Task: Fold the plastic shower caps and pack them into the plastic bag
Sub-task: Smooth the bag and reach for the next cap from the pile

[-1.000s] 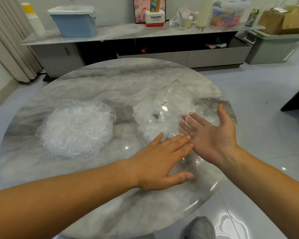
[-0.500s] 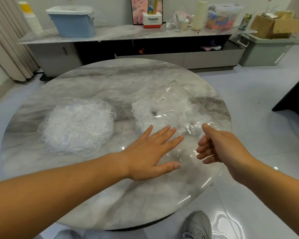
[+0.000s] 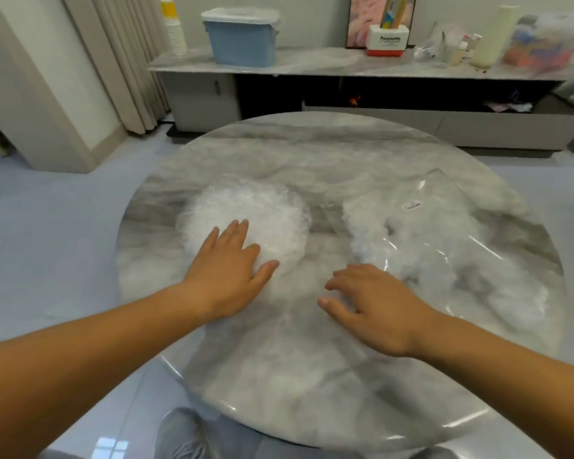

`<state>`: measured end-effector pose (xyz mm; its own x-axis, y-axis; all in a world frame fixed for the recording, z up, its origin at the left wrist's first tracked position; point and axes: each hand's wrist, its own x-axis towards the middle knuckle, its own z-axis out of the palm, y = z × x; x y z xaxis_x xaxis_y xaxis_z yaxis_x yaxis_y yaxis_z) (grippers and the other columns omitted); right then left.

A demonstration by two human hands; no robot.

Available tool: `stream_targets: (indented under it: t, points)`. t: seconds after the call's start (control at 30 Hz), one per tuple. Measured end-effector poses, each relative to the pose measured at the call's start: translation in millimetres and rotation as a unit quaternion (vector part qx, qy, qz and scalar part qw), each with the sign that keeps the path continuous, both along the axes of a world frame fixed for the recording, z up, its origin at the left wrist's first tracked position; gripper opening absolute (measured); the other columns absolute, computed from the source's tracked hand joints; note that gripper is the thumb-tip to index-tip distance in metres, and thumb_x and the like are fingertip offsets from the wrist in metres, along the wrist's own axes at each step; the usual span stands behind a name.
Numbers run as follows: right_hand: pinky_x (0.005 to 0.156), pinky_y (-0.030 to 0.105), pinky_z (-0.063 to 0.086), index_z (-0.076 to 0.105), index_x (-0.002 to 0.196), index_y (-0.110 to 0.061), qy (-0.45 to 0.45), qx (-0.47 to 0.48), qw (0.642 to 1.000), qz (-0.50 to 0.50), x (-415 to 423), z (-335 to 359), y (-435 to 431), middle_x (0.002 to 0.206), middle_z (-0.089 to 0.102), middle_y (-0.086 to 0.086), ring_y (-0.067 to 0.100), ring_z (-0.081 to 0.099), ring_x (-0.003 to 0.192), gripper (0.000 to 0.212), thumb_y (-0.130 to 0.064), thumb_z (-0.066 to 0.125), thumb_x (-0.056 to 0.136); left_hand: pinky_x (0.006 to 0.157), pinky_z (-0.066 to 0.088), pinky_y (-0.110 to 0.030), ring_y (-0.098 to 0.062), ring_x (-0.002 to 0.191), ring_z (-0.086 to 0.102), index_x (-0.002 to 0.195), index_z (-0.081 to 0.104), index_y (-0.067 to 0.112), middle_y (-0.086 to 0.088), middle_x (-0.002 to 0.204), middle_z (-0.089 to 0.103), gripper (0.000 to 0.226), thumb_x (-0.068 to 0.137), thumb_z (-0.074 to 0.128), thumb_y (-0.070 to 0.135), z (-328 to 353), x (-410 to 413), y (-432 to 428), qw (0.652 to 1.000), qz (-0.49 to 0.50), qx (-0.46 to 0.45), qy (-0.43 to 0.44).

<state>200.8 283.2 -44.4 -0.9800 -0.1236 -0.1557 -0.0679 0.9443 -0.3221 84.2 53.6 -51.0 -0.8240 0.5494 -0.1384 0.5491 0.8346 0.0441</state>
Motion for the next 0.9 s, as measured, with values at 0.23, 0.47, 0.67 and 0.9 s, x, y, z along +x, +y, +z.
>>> stream_targets:
  t: [0.23, 0.47, 0.67, 0.9]
  points:
    - [0.118, 0.041, 0.029, 0.047, 0.144, -0.026, -0.013, 0.073, 0.997, -0.019, -26.1, -24.4, 4.9, 0.147, 0.051, -0.006, 0.017, 0.044, 0.138, 0.110, -0.090, -0.007, 0.074, 0.127, 0.001, -0.039, -0.018, 0.155, 0.010, 0.153, 0.036, 0.015, -0.004, 0.166, 0.020, 0.073, 0.101, 0.016, 0.062, -12.2, -15.7, -29.8, 0.999, -0.031, 0.008, -0.008]
    - [0.101, 0.020, 0.032, 0.049, 0.143, -0.021, 0.092, -0.023, 0.995, -0.042, -25.6, -5.9, -4.2, 0.141, 0.054, -0.005, 0.010, 0.046, 0.130, 0.077, -0.071, 0.024, 0.090, 0.122, 0.009, -0.033, -0.025, 0.148, 0.033, 0.152, 0.042, 0.009, -0.011, 0.159, 0.039, 0.080, 0.098, 0.017, 0.062, -3.2, 4.4, -35.5, 0.985, -0.119, 0.077, 0.095]
    - [0.107, 0.013, 0.031, 0.062, 0.119, -0.026, 0.174, -0.139, 0.973, 0.063, 3.3, 8.5, -13.7, 0.138, 0.052, -0.011, 0.001, 0.043, 0.132, 0.045, -0.060, 0.044, 0.096, 0.100, 0.049, -0.033, -0.022, 0.119, 0.061, 0.137, 0.059, 0.011, -0.007, 0.136, 0.061, 0.060, 0.099, 0.041, 0.054, -7.8, 57.7, -40.7, 0.960, -0.251, 0.105, 0.067]
    - [0.115, 0.007, 0.012, 0.050, 0.143, -0.033, -0.010, -0.083, 0.987, 0.140, 29.0, -15.9, -14.7, 0.157, 0.037, -0.016, -0.011, 0.015, 0.147, 0.076, -0.081, 0.023, 0.090, 0.103, 0.047, -0.032, -0.015, 0.129, 0.053, 0.150, 0.044, 0.019, 0.001, 0.147, 0.051, 0.062, 0.100, 0.041, 0.056, -12.0, 81.3, -46.2, 0.959, -0.249, 0.137, -0.011]
